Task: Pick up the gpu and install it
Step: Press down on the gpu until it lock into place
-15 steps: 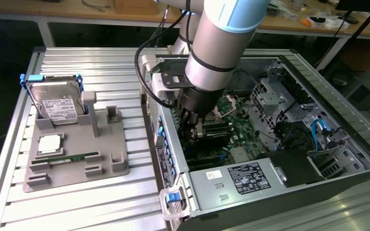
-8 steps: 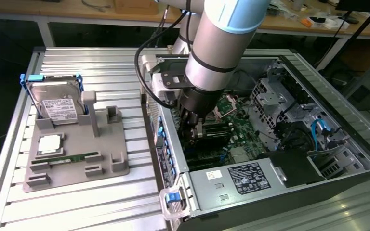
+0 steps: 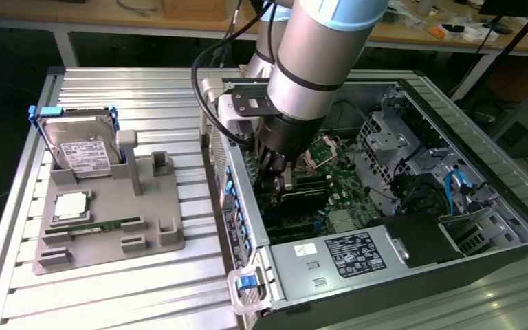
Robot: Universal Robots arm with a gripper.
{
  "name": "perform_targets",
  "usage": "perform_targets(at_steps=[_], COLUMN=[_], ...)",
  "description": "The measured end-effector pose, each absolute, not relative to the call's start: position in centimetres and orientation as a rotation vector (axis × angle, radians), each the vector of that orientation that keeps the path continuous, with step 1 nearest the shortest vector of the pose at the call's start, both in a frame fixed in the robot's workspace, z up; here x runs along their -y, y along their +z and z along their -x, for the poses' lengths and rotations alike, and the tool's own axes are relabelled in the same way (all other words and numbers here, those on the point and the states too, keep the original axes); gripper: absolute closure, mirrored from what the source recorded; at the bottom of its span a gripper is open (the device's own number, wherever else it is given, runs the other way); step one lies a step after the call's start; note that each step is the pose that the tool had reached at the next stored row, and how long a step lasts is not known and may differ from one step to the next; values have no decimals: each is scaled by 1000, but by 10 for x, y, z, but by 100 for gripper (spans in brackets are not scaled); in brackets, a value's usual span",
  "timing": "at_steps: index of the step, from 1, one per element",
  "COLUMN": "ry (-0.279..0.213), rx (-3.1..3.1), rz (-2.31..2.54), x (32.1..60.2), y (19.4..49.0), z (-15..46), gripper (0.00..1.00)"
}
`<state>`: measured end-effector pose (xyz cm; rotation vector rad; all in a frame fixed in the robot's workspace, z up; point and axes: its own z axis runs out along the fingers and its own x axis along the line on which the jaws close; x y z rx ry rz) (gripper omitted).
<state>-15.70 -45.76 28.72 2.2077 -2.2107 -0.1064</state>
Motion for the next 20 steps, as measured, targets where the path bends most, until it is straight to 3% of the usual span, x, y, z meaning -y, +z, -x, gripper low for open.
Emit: perform_targets(at_steps=[20], ry=[-116], rx=[2215], rz=[-2213], x=[457], y=[302], z=[168], gripper=[89])
